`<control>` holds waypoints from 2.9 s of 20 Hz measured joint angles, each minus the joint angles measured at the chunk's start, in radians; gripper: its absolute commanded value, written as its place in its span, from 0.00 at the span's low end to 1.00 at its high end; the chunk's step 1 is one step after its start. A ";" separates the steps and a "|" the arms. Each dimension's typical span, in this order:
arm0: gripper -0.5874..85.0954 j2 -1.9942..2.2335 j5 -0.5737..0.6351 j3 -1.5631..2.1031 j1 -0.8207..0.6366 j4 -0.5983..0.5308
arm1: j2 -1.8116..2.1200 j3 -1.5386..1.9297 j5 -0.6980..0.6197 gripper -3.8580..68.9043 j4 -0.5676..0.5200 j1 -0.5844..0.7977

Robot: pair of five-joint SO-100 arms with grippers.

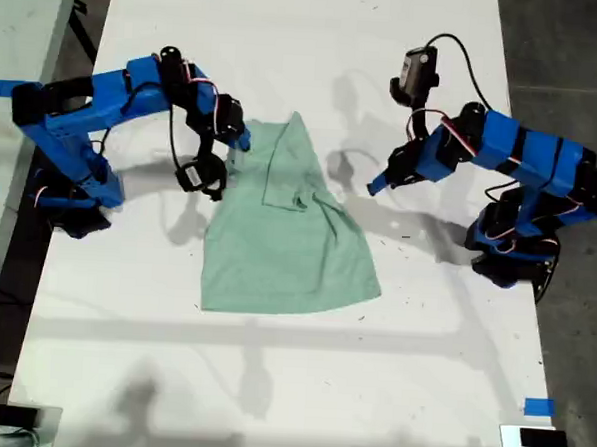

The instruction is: Fold tshirt

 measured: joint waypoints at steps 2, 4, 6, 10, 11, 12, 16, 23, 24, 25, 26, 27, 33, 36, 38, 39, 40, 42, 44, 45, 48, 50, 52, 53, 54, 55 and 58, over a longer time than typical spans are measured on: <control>0.01 -0.255 0.032 -0.245 0.020 0.025 | 0.003 0.009 0.006 0.30 -0.005 0.000; 0.19 -0.500 0.061 -0.485 0.026 0.025 | 0.009 0.020 0.012 0.30 -0.012 -0.009; 0.43 -0.611 0.072 -0.541 0.025 0.026 | 0.031 0.043 0.020 0.30 -0.014 -0.020; 0.49 -0.624 0.127 -0.568 0.012 0.012 | 0.046 0.086 0.028 0.30 -0.017 -0.021; 0.48 -0.612 0.127 -0.568 0.012 0.020 | 0.046 0.100 0.029 0.29 -0.018 -0.021; 0.47 -0.575 0.127 -0.565 0.012 0.034 | 0.046 0.110 0.034 0.31 -0.020 -0.023; 0.28 -0.330 0.057 -0.469 0.106 0.120 | 0.046 0.117 0.038 0.35 -0.020 -0.064; 0.18 -0.181 -0.245 -0.196 0.445 0.130 | 0.046 0.175 0.060 0.39 -0.081 -0.140; 0.19 -0.129 -0.275 -0.149 0.460 0.117 | 0.046 0.189 0.067 0.39 -0.101 -0.152; 0.21 -0.077 -0.298 -0.097 0.469 0.100 | 0.044 0.202 0.077 0.39 -0.121 -0.164; 0.21 -0.025 -0.313 -0.037 0.476 0.083 | 0.041 0.209 0.081 0.39 -0.143 -0.175; 0.21 0.029 -0.324 0.031 0.476 0.060 | 0.026 0.213 0.089 0.40 -0.163 -0.186; 0.19 0.141 -0.365 0.201 0.515 -0.040 | -0.124 0.222 0.121 0.43 -0.284 -0.249; 0.18 0.141 -0.371 0.202 0.543 -0.091 | -0.212 0.222 0.138 0.43 -0.345 -0.281; 0.18 0.141 -0.374 0.202 0.558 -0.101 | -0.272 0.238 0.152 0.42 -0.388 -0.307; 0.18 0.141 -0.377 0.202 0.563 -0.106 | -0.298 0.247 0.167 0.38 -0.408 -0.321; 0.18 0.141 -0.380 0.202 0.569 -0.109 | -0.308 0.261 0.179 0.36 -0.425 -0.336; 0.18 0.141 -0.383 0.202 0.572 -0.109 | -0.311 0.296 0.225 0.33 -0.445 -0.364; 0.17 0.141 -0.383 0.202 0.577 -0.109 | -0.311 0.319 0.264 0.31 -0.459 -0.385; 0.17 0.141 -0.383 0.202 0.581 -0.109 | -0.311 0.325 0.278 0.30 -0.465 -0.397; 0.17 0.141 -0.400 0.202 0.591 -0.109 | -0.327 0.359 0.341 0.21 -0.503 -0.433; 0.17 0.141 -0.414 0.202 0.604 -0.112 | -0.362 0.362 0.368 0.16 -0.534 -0.456; 0.16 0.141 -0.428 0.202 0.626 -0.117 | -0.403 0.353 0.394 0.05 -0.565 -0.474; 0.16 0.141 -0.434 0.202 0.635 -0.117 | -0.419 0.336 0.397 0.05 -0.571 -0.482; 0.16 0.141 -0.442 0.202 0.643 -0.117 | -0.425 0.330 0.402 0.05 -0.575 -0.489; 0.16 0.141 -0.445 0.202 0.649 -0.117 | -0.428 0.325 0.407 0.05 -0.575 -0.495; 0.16 0.141 -0.457 0.202 0.661 -0.117 | -0.426 0.319 0.417 0.05 -0.555 -0.515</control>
